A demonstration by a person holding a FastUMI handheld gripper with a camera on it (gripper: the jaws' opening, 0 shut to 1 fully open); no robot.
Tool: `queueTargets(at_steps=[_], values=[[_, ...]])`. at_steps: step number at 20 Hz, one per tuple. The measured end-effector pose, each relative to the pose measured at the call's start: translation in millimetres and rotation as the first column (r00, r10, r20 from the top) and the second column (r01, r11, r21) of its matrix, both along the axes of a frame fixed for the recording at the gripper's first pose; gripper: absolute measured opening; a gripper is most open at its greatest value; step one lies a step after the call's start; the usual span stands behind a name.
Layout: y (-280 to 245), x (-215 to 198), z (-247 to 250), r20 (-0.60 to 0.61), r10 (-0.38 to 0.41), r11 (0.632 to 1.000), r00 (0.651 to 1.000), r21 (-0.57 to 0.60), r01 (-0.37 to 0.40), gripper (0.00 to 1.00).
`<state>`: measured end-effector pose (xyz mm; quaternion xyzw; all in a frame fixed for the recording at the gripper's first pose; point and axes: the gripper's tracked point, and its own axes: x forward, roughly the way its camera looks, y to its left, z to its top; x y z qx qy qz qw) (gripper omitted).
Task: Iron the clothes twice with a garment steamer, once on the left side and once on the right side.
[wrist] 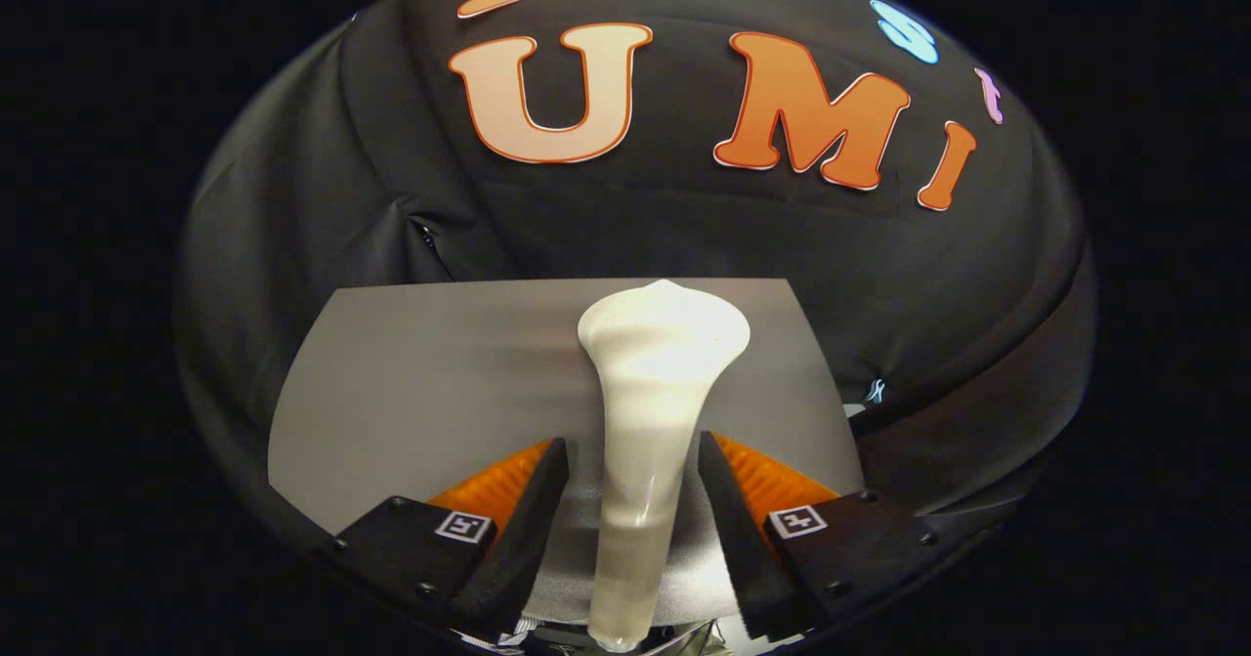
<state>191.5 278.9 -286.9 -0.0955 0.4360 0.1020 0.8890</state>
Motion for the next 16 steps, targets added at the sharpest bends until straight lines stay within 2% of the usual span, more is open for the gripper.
queueTargets(at_steps=[5, 6, 8, 11, 16], values=[[-7.6, 1.9, -8.3, -0.012, -0.004, 0.998, 1.0, -0.065, 0.003, 0.7], [-5.6, 1.5, -8.0, -0.014, 0.003, 0.999, 1.0, -0.051, -0.004, 0.56], [-4.4, 2.4, -12.9, -0.024, 0.007, 1.0, 1.0, -0.016, -0.007, 0.55], [-5.4, 1.6, -0.5, 0.023, -0.023, 0.999, 0.999, 0.034, 0.023, 0.48], [0.0, -11.7, 42.8, 0.171, 0.022, 0.997, 0.985, 0.072, -0.035, 0.48]])
